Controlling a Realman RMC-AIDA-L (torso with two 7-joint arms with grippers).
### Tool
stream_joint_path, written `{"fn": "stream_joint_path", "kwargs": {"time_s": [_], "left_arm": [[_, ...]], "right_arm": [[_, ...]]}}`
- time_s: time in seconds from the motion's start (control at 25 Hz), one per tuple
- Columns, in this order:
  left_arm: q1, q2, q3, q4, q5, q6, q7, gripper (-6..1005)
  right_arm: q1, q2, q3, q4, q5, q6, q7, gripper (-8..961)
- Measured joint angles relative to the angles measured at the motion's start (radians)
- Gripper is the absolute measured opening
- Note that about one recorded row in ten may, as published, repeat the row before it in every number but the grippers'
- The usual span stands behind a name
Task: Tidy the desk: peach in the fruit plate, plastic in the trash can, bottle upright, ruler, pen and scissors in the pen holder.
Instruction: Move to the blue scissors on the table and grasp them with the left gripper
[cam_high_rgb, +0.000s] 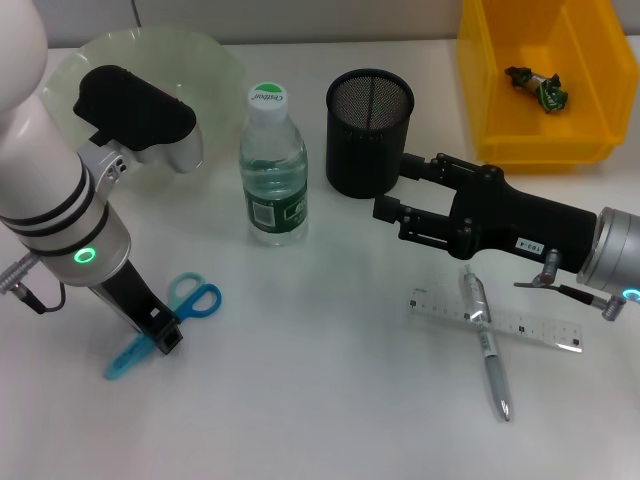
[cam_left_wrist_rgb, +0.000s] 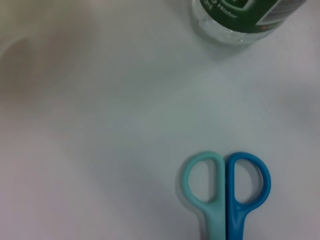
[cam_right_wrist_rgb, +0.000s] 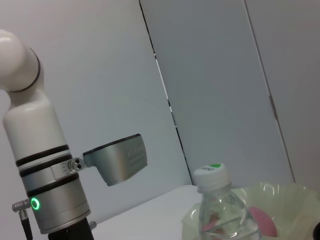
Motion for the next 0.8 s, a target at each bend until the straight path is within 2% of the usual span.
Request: {"fn": "stream_joint_path", "kwargs": {"time_s": [0.64,0.76,0.8], "left_arm": [[-0.004,0.0,0.016,-0.004,0.0,-0.003,0.002,354],[-0.004,0.0,0.021,-0.004,0.0,-0.003,0.003,254],[-0.005,0.0,0.023,-0.004,0.0,-0.004,0.004,248]], "right_arm": [[0.004,0.0,0.0,-0.001,0.001,0.005,0.0,740],[0.004,0.0,0.0,-0.001,0.005,0.005,0.0,740],[0.003,0.0,0.0,0.0,0.006,0.005,0.0,740]]}}
